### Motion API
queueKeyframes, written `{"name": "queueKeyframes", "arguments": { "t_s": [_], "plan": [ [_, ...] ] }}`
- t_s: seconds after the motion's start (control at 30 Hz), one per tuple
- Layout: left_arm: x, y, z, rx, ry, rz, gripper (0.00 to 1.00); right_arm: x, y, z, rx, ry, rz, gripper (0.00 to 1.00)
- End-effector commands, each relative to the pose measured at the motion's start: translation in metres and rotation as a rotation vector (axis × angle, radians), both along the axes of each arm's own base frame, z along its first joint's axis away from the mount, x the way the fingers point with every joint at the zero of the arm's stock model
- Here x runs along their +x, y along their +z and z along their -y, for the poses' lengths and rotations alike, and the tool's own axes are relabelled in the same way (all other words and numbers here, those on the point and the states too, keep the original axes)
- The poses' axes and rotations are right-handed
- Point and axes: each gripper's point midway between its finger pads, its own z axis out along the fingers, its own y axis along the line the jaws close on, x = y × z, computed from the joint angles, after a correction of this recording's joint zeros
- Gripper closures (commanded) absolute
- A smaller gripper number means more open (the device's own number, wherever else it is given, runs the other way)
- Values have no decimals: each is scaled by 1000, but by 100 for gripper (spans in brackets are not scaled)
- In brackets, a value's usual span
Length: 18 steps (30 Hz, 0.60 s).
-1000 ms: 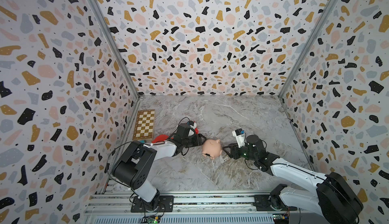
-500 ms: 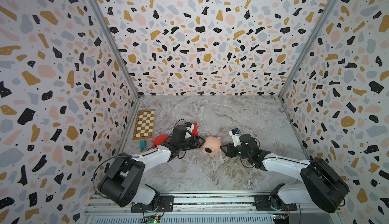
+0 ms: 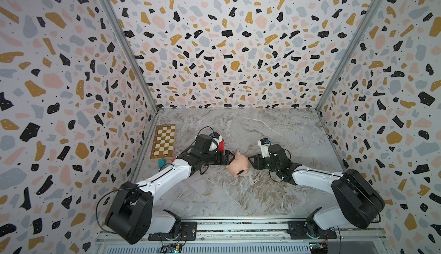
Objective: Open piggy banks
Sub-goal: Adjust the piggy bank at the center of the board.
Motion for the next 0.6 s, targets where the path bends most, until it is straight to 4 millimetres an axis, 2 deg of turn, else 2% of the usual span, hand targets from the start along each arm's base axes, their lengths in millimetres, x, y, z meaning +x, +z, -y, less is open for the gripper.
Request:
{"name": "queueKeyframes", "arguments": {
  "t_s": [0.0, 0.3, 0.57],
  "plan": [
    [-13, -9, -2, 94, -89, -25, 1, 3, 16, 3, 7, 12, 32, 43],
    [-16, -19, 10, 205, -135, -55, 1, -7, 5, 5, 16, 31, 9, 41],
    [-10, -29, 33, 202, -122, -133, 1, -15, -3, -8, 60, 81, -19, 42]
  ]
}}
